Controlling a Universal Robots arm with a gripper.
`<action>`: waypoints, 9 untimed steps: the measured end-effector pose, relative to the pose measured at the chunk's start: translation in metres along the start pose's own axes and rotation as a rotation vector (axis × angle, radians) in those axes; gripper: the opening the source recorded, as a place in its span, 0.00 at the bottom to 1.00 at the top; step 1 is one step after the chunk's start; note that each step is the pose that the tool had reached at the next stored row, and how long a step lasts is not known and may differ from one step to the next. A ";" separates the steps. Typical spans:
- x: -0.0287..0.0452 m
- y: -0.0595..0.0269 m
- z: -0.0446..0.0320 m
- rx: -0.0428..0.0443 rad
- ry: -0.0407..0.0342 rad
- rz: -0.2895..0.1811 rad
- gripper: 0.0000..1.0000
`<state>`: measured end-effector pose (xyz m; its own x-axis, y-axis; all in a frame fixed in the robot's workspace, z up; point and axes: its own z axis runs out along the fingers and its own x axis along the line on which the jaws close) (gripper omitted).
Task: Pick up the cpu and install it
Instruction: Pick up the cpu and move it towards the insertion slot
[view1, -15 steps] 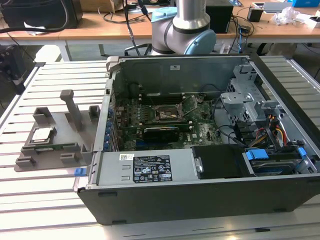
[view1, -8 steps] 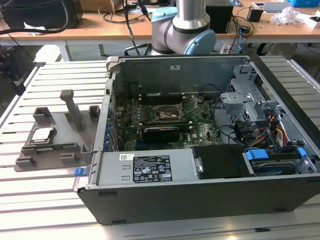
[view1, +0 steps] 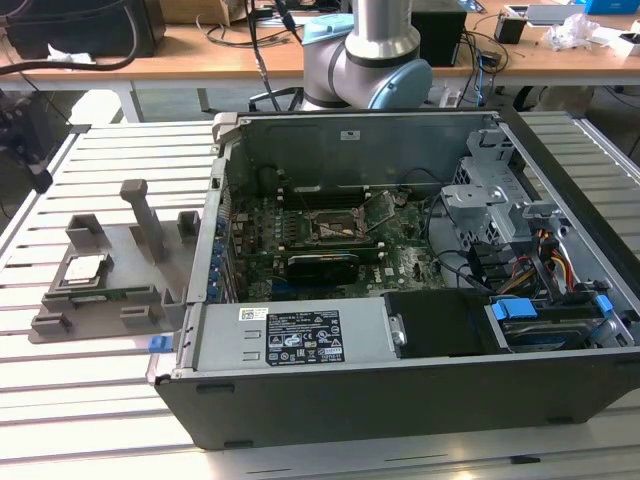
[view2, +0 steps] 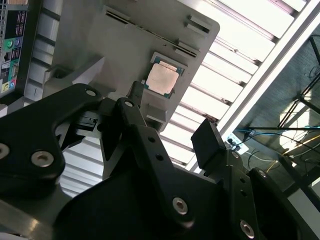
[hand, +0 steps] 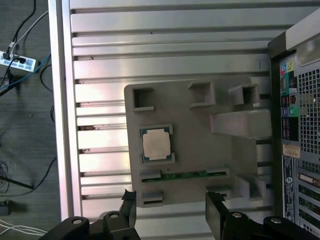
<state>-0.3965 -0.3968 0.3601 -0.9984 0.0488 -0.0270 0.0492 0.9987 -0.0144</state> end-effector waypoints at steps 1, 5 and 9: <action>0.0000 0.0000 0.0005 -0.0001 -0.0001 0.000 0.66; 0.0001 0.0001 0.0038 0.0005 -0.0001 0.000 0.66; 0.0002 0.0001 0.0065 0.0008 -0.0001 0.000 0.66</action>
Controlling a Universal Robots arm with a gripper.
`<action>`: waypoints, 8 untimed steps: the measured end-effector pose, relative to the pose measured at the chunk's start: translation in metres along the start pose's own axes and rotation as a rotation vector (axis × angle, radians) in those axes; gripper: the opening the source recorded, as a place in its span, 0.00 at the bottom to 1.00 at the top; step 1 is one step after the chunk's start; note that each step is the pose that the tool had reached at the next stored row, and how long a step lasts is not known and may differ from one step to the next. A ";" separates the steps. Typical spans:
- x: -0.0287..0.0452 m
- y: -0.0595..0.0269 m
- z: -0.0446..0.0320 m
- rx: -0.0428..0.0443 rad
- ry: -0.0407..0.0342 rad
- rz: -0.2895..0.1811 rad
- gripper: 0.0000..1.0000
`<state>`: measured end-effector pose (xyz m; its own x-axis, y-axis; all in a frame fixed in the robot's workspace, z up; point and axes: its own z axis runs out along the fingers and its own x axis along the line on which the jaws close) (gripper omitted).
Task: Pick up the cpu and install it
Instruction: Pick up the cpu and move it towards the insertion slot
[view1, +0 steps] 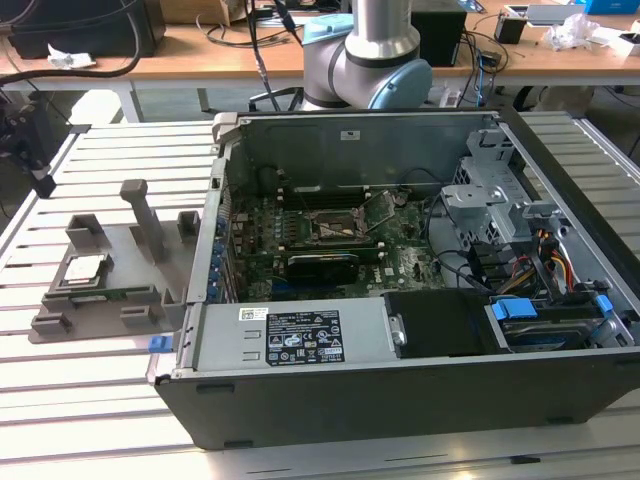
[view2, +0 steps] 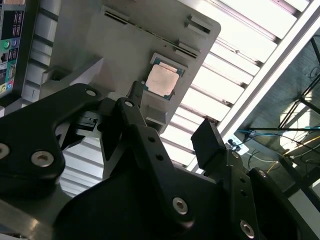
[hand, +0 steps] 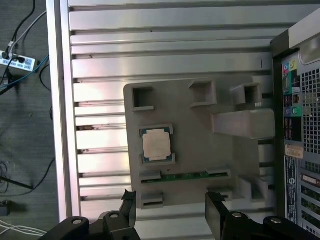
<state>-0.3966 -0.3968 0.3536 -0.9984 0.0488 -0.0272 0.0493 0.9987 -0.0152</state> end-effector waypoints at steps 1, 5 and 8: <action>0.0000 0.0000 0.0006 0.0000 0.0000 0.000 0.66; 0.0001 0.0000 0.0025 0.0002 0.0001 0.000 0.66; 0.0001 0.0001 0.0040 0.0002 0.0001 0.000 0.66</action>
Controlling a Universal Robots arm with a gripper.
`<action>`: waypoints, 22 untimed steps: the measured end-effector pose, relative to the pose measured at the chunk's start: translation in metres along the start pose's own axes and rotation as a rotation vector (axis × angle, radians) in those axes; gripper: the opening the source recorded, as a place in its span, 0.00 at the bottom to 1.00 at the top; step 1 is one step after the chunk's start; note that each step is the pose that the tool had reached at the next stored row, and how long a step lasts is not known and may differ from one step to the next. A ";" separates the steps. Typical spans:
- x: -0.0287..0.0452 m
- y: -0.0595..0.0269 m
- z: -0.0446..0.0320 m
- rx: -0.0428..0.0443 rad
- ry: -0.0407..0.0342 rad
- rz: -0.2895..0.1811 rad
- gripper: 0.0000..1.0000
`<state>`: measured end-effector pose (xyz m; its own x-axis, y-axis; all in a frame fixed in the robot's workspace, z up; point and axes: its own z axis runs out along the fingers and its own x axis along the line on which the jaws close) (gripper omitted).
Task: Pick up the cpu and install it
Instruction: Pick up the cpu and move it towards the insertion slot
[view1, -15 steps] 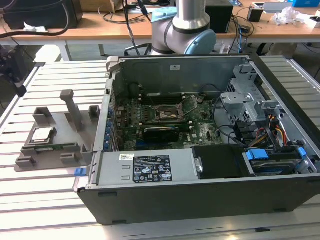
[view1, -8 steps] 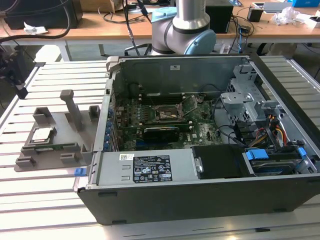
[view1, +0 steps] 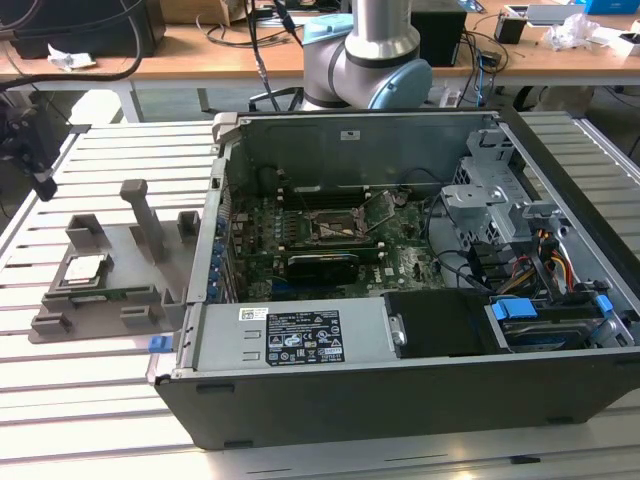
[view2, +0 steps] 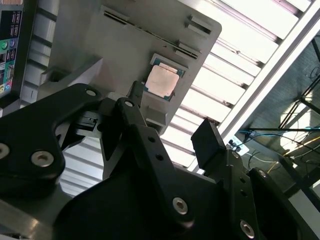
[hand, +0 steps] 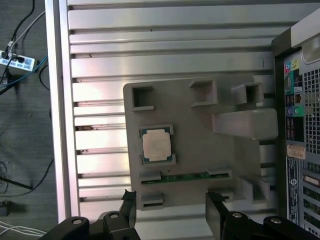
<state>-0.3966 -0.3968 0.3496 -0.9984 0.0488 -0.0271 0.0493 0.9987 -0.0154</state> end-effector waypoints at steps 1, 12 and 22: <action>0.0000 0.0000 0.0006 0.0001 0.0000 0.000 0.66; 0.0001 0.0001 0.0053 0.0006 0.0000 0.000 0.66; 0.0003 0.0002 0.0100 0.0009 -0.0001 0.000 0.66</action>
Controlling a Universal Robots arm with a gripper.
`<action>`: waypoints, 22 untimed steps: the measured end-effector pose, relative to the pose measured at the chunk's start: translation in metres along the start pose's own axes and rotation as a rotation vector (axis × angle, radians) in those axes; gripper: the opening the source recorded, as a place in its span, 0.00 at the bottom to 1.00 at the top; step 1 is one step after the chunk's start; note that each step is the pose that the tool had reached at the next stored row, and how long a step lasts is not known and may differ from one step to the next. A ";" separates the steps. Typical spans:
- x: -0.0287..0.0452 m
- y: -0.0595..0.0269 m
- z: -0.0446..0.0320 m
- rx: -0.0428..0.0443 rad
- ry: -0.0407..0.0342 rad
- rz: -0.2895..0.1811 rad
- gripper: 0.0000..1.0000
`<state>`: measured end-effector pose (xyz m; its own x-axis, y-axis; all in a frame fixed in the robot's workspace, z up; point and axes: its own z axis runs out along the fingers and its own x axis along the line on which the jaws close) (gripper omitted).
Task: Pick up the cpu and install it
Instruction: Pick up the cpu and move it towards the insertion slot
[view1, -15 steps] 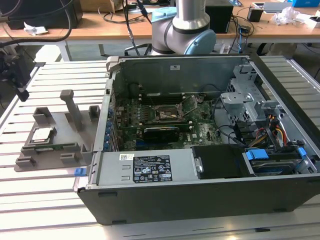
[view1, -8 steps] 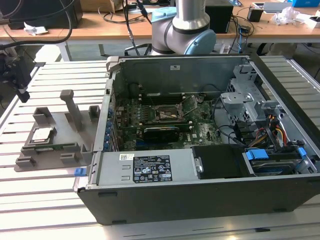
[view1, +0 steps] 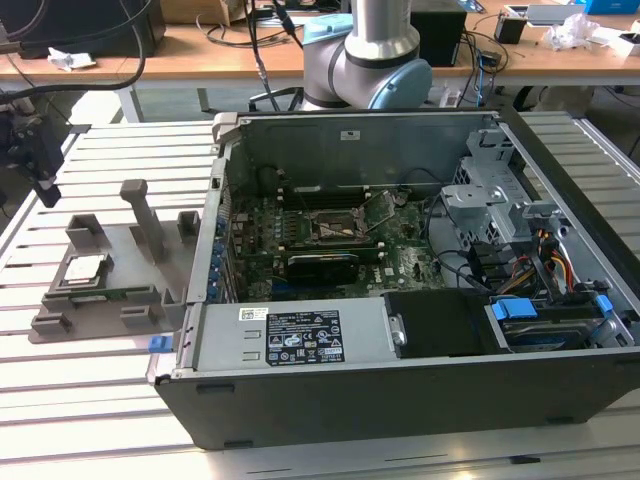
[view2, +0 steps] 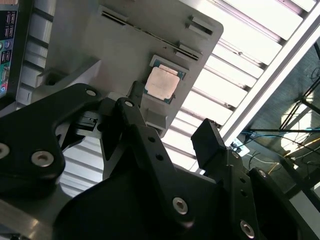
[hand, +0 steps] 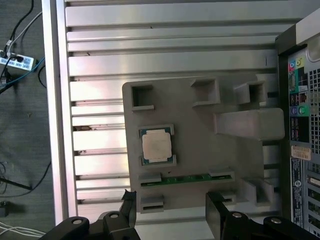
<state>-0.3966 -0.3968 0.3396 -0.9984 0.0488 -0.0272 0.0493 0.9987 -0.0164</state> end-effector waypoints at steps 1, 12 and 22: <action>0.0000 0.0000 0.0005 0.0001 0.0000 0.000 0.66; 0.0002 0.0001 0.0059 0.0002 0.0001 0.000 0.66; 0.0003 0.0002 0.0105 0.0005 0.0000 0.000 0.66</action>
<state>-0.3965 -0.3968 0.3291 -0.9984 0.0488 -0.0272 0.0493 0.9986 -0.0168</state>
